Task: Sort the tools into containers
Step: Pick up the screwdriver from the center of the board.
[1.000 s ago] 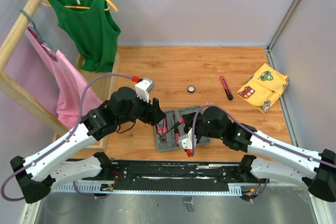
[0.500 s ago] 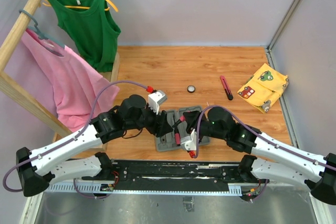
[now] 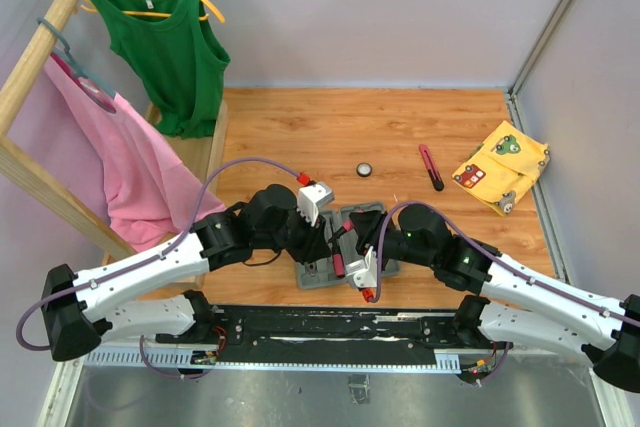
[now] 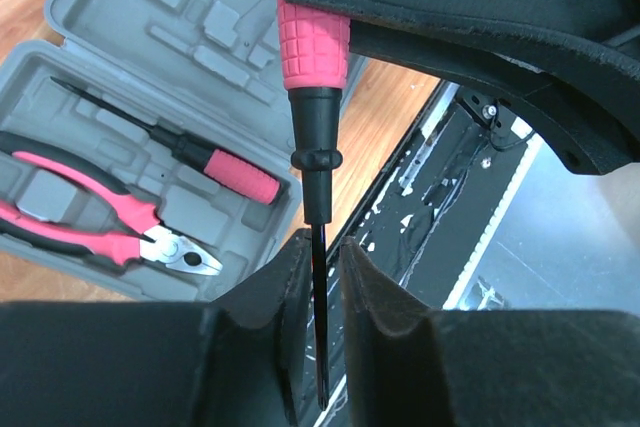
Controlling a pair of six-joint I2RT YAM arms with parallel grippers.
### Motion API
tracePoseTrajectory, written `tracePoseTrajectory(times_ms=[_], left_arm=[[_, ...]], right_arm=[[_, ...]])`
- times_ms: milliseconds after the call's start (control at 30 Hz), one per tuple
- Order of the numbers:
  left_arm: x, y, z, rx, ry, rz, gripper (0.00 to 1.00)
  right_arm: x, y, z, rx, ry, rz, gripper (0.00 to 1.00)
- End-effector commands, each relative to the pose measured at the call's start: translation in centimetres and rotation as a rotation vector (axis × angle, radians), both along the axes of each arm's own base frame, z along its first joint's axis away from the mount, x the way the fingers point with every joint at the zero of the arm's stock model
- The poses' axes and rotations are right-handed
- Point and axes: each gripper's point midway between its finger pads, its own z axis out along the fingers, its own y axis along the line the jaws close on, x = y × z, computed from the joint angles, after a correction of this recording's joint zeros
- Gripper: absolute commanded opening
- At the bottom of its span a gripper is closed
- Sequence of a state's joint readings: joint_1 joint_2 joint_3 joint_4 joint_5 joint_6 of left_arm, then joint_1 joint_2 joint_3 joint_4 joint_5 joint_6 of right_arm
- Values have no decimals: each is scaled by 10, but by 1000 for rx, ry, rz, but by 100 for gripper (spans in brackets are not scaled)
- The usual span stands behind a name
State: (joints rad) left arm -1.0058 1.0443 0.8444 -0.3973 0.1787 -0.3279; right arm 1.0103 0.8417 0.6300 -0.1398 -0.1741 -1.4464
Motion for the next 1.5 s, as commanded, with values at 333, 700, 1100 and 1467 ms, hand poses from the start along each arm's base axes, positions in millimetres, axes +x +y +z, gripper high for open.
tracePoseTrajectory(times_ms=[333, 700, 1100, 1467], left_arm=[[6, -5, 8, -19, -39, 20, 1], [21, 3, 10, -18, -58, 134, 1], [53, 7, 55, -149, -108, 369, 1], [72, 6, 115, -291, -102, 517, 1]], right_arm=[[-12, 5, 2, 6, 18, 53, 29], [-28, 2, 12, 111, 132, 56, 49], [-38, -13, 72, 698, 481, -103, 49], [-7, -41, 58, 1073, 951, -578, 52]])
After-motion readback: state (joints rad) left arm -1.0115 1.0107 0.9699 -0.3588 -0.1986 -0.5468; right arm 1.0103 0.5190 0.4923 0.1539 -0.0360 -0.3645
